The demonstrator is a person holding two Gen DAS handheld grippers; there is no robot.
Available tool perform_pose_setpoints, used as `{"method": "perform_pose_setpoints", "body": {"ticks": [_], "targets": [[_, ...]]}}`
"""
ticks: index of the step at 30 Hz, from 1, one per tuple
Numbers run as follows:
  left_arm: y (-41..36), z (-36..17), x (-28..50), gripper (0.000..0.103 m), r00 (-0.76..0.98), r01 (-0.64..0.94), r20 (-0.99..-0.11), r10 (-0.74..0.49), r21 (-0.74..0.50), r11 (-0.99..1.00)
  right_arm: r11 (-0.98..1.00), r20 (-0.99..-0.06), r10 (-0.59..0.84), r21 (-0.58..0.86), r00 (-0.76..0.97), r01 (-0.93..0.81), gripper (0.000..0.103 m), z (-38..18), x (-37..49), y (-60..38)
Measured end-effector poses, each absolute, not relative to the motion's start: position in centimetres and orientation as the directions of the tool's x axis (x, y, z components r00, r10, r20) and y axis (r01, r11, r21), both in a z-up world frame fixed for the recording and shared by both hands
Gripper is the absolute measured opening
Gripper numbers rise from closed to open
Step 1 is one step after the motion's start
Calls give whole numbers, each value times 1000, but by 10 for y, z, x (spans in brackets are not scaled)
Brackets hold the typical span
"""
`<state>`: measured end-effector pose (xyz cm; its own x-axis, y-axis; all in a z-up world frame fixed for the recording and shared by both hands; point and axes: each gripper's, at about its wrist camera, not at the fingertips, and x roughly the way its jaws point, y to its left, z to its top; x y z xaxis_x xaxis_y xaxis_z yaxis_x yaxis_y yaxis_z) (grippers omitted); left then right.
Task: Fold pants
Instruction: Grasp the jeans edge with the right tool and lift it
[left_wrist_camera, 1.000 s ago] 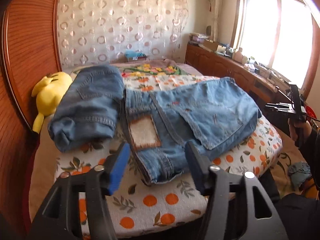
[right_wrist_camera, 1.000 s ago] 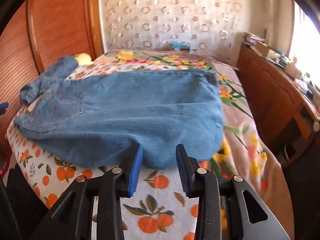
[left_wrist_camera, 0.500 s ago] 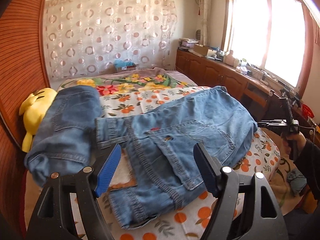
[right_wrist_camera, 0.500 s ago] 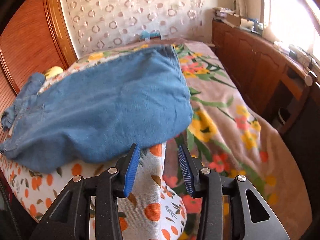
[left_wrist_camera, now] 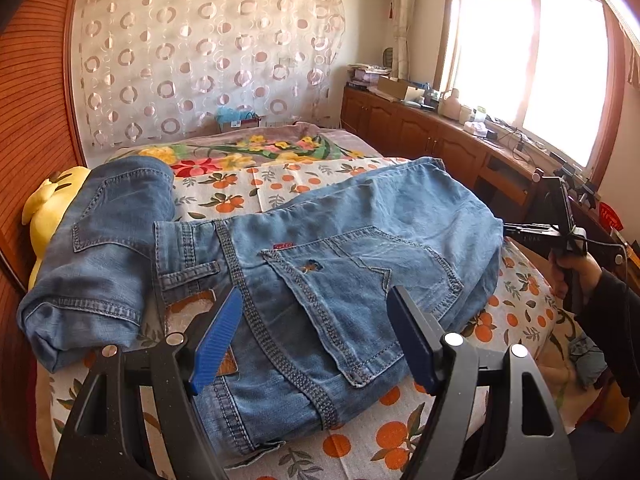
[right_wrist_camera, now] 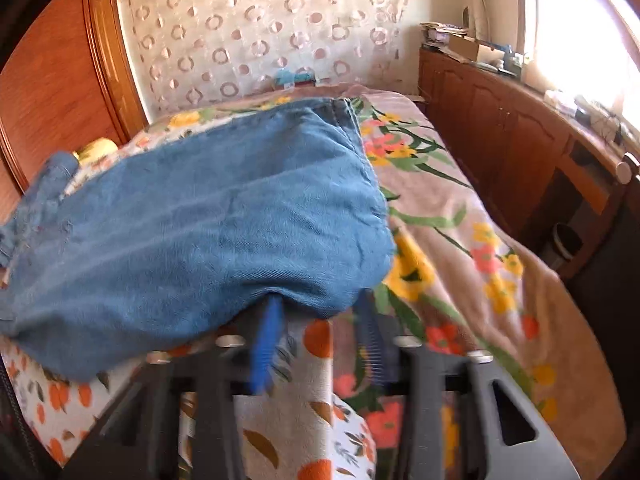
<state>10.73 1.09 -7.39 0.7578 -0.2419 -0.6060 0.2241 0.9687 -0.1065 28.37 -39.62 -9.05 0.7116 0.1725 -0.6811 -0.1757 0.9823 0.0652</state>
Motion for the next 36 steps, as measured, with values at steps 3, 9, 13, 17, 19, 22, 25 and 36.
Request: {"method": "perform_pose_setpoints", "body": {"ticks": [3,9,13,17,19,22,25,36], "targets": [[15,-76,107,75,757,216,-608,-238,-110,970,981,-662,174,49,729,-190,4,-87,280,-393],[26,-78,102,75,762,194,-606,-228,-122,973,986,-584,143,16,799,-165,4,-57,268,-385],[35,-75,96,75,773,179,-595,-219,-127,976,975,-519,193,9,833,-220,4,-24,264,-357],[47,-69,91,75,789,150,-582,-195,-126,981,943,-470,300,16,830,-331,4,2,264,-304],[55,-67,87,76,795,132,-579,-180,-125,983,917,-457,366,28,811,-398,4,8,261,-272],[67,-64,84,75,802,102,-577,-154,-122,987,860,-449,472,46,759,-508,4,8,246,-225],[77,-62,79,75,808,80,-574,-136,-122,989,782,-463,578,79,671,-619,4,-3,224,-186],[77,-69,83,76,800,81,-583,-142,-129,988,762,-614,546,81,570,-642,12,-51,207,-170]]}}
